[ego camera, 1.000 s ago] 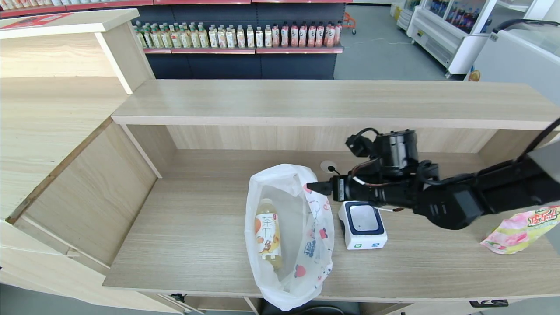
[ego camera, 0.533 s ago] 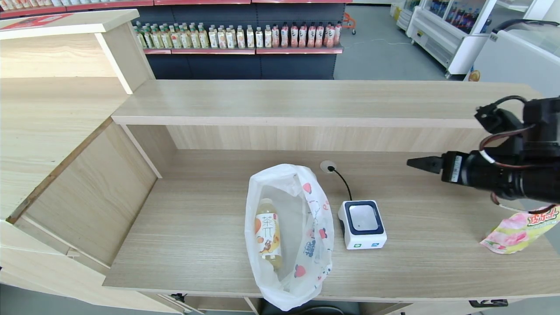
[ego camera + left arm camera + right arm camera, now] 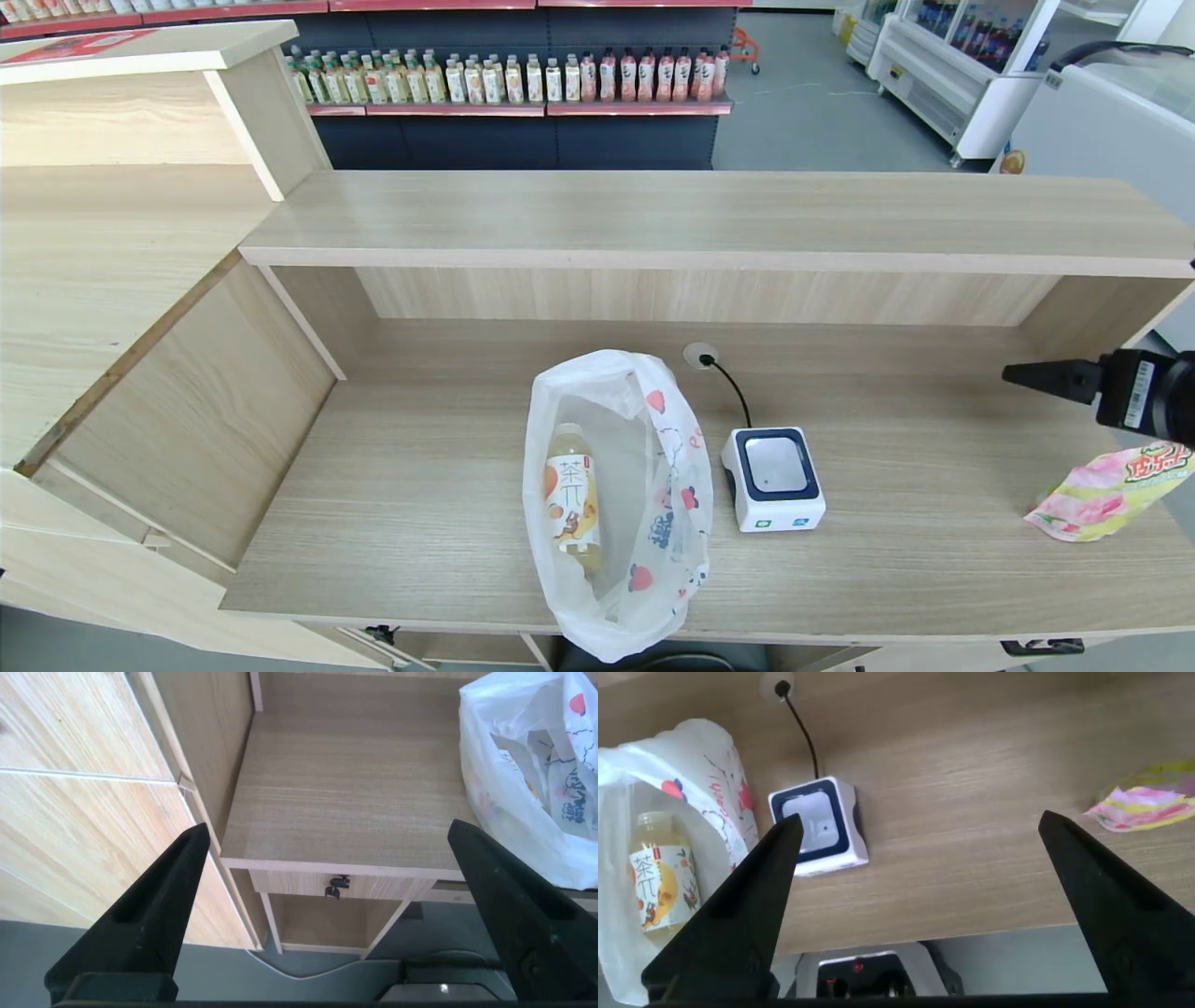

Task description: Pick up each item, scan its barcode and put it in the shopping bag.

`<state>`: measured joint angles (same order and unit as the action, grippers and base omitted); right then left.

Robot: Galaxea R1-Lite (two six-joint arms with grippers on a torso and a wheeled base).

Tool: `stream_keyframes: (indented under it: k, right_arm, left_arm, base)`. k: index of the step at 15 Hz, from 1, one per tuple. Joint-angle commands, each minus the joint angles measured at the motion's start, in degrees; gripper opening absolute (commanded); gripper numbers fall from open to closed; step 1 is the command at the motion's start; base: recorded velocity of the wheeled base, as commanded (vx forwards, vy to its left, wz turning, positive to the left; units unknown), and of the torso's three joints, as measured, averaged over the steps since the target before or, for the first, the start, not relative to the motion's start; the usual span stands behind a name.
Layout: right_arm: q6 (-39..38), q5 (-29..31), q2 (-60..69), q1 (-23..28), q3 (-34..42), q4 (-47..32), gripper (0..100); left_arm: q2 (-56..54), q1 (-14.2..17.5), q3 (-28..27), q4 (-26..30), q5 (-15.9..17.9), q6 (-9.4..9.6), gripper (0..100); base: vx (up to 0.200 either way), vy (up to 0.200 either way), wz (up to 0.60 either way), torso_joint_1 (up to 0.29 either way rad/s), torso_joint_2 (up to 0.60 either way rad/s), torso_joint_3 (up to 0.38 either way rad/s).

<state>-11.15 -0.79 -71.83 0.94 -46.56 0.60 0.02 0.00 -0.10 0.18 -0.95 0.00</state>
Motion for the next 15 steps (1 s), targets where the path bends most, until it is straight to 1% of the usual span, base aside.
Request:
stream_keyframes:
  k: [1,5,9,11,13,14,15]
  right_arm:
    - [-0.01,0.09,5.47,0.29,3.05,-0.51,100]
    - [-0.1,0.35,6.26,0.38,2.87,-0.95,100]
    - [-1.33,0.27,5.65,0.38,2.43,-1.12,100]
    - [-4.49,0.27,5.38,0.56,2.35,-2.53,100]
    - [-9.06,0.0,5.65,1.35,0.85,-6.66,100]
    - [-11.17,0.0,5.73,1.35,0.5,-7.45,100]
    - [-11.17,0.0,5.73,1.35,0.5,-7.45,100]
  left_arm:
    - [-0.02,0.0,0.01,-0.01,-0.02,0.0,100]
    - [-0.02,0.0,0.01,-0.01,-0.02,-0.26,100]
    - [-0.02,0.0,0.01,-0.01,-0.02,0.09,100]
    - [-0.02,0.0,0.01,-0.01,-0.02,0.09,100]
    - [-0.02,0.0,0.01,-0.01,-0.02,0.18,100]
    - [-0.02,0.0,0.01,-0.01,-0.02,0.18,100]
    - [-0.02,0.0,0.01,-0.01,-0.02,0.18,100]
  base:
    - [0.0,0.0,0.0,0.0,0.0,0.0]
    - [0.0,0.0,0.0,0.0,0.0,0.0]
    - [0.0,-0.2,0.0,0.001,0.0,0.004]
    - [0.0,-0.2,0.0,0.005,0.0,0.002]
    - [0.0,-0.2,0.0,0.002,0.0,0.0]
    - [0.0,-0.2,0.0,0.007,-0.01,0.007]
    - [0.0,-0.2,0.0,0.002,0.0,0.002]
